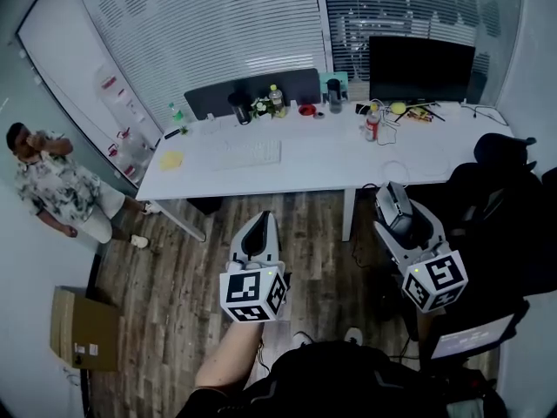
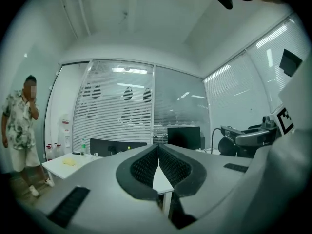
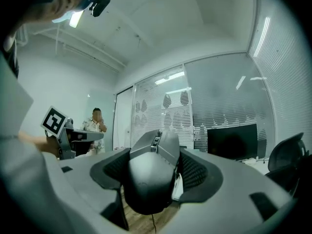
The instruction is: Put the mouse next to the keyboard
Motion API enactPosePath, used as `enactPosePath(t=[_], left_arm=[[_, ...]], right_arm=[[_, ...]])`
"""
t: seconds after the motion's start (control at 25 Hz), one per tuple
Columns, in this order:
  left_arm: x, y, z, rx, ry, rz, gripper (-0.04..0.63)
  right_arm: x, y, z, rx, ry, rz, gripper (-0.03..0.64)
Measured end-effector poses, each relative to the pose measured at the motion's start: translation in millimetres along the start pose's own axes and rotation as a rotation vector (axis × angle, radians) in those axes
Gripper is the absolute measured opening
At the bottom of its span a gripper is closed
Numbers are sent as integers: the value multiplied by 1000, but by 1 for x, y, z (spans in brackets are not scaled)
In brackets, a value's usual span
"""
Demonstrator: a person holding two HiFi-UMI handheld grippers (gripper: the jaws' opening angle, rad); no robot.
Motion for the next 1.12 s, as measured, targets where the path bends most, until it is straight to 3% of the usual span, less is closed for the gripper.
enactPosePath(t=[0.28,0.88,1.12], left_arm=[[-3,-3,-8,6,20,1,31],[-4,1,-78,-36,53,6,29],[-6,4,-107,12,59,8,29]], right_arm=[[-7,-7,1,-3,27,6,304],[-34,-16,-18,5,143,27,304],[-57,-17,-36,13,138,15,303]])
Point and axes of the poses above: the fingertips, and each gripper's own axes: x backward along the fingers, z to its right, y out of its underside, the point moved 1 cm from there along x, backward along the fingers, and after that the axes turned 3 degrees about -y, right-handed, at the moved point
